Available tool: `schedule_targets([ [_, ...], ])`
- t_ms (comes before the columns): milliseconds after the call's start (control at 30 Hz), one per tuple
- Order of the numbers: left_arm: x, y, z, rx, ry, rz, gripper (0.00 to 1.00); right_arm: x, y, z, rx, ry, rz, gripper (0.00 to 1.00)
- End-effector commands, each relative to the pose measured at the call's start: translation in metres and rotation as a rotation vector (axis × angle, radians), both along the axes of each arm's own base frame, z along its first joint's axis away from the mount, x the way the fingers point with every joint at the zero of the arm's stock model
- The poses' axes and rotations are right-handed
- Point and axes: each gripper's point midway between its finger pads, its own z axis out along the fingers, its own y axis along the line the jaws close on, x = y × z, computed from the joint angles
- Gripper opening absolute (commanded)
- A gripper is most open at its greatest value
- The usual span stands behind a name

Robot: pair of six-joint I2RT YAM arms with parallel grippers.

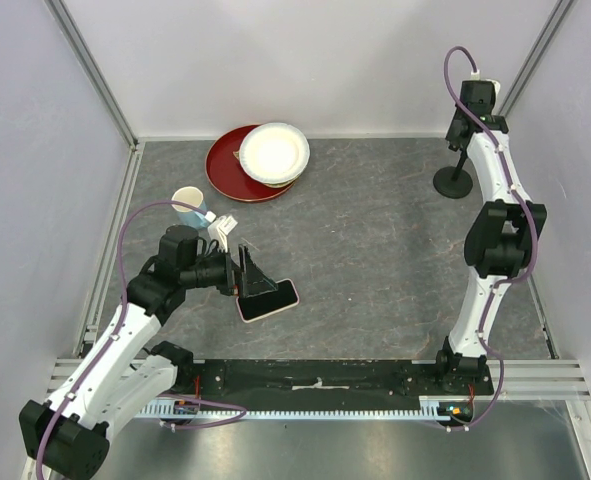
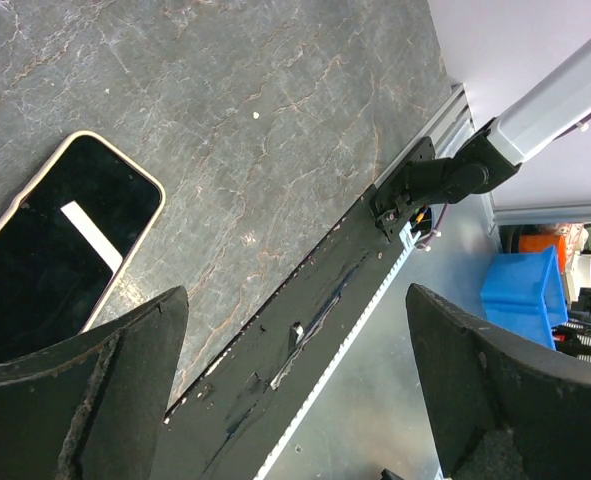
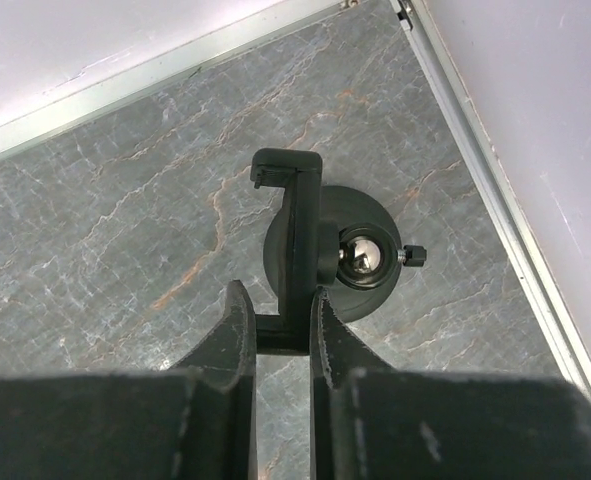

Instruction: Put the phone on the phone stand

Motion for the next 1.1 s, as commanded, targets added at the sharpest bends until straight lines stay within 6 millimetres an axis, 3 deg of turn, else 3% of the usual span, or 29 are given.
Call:
schedule_targets([
  [0, 0.002, -0.002, 0.003, -0.009, -0.047, -0.017, 0.95, -0.013, 0.028, 0.014, 0.060, -0.036, 0.079, 0.00],
  [67, 0.002, -0.002, 0.003, -0.010, -0.044, -0.021, 0.95, -0.021, 0.050, 0.029, 0.078, -0.068, 0.161, 0.00],
  [167, 0.000, -0.002, 0.004, -0.015, -0.050, -0.027, 0.95, -0.043, 0.098, 0.011, 0.165, 0.018, 0.377, 0.00],
  [200, 0.001, -0.002, 0.005, -0.013, -0.055, -0.024, 0.95, -0.050, 0.102, 0.006, 0.178, 0.044, 0.399, 0.00],
  [233, 0.001, -0.002, 0.005, -0.013, -0.054, -0.022, 0.95, -0.063, 0.129, 0.007, 0.196, 0.065, 0.495, 0.00],
  [267, 0.001, -0.002, 0.004, -0.011, -0.049, -0.020, 0.95, -0.075, 0.139, -0.005, 0.208, 0.103, 0.543, 0.00],
  [333, 0.002, -0.003, 0.005, -0.015, -0.050, -0.021, 0.94, -0.097, 0.165, -0.004, 0.206, 0.129, 0.658, 0.00],
  [400, 0.003, -0.006, 0.008, -0.034, -0.053, -0.032, 0.93, -0.121, 0.183, -0.017, 0.192, 0.184, 0.758, 0.00],
  [433, 0.008, -0.009, 0.015, -0.057, -0.083, -0.034, 0.93, -0.134, 0.201, -0.011, 0.167, 0.182, 0.826, 0.00],
  [500, 0.015, -0.017, 0.031, -0.097, -0.086, -0.034, 0.92, -0.163, 0.226, -0.021, 0.122, 0.243, 0.967, 0.00],
  [633, 0.038, -0.035, 0.081, -0.184, -0.142, -0.042, 0.91, -0.198, 0.247, -0.037, 0.079, 0.314, 1.093, 0.00],
  [700, 0.055, -0.044, 0.103, -0.203, -0.167, -0.039, 0.91, -0.208, 0.258, -0.035, 0.086, 0.301, 1.147, 0.00],
  [867, 0.095, -0.068, 0.133, -0.244, -0.154, -0.069, 0.89, -0.223, 0.267, -0.041, 0.066, 0.294, 1.186, 0.02],
  [900, 0.101, -0.073, 0.148, -0.262, -0.173, -0.081, 0.88, -0.225, 0.270, -0.040, 0.059, 0.290, 1.190, 0.11],
  [933, 0.113, -0.080, 0.140, -0.255, -0.135, -0.085, 0.88, -0.225, 0.269, -0.042, 0.050, 0.295, 1.178, 0.19],
  [1000, 0.124, -0.086, 0.150, -0.260, -0.158, -0.093, 0.87, -0.217, 0.264, -0.037, -0.010, 0.271, 1.093, 0.38],
  [1067, 0.141, -0.090, 0.138, -0.221, -0.154, -0.080, 0.86, -0.210, 0.259, -0.034, -0.056, 0.233, 1.031, 0.52],
])
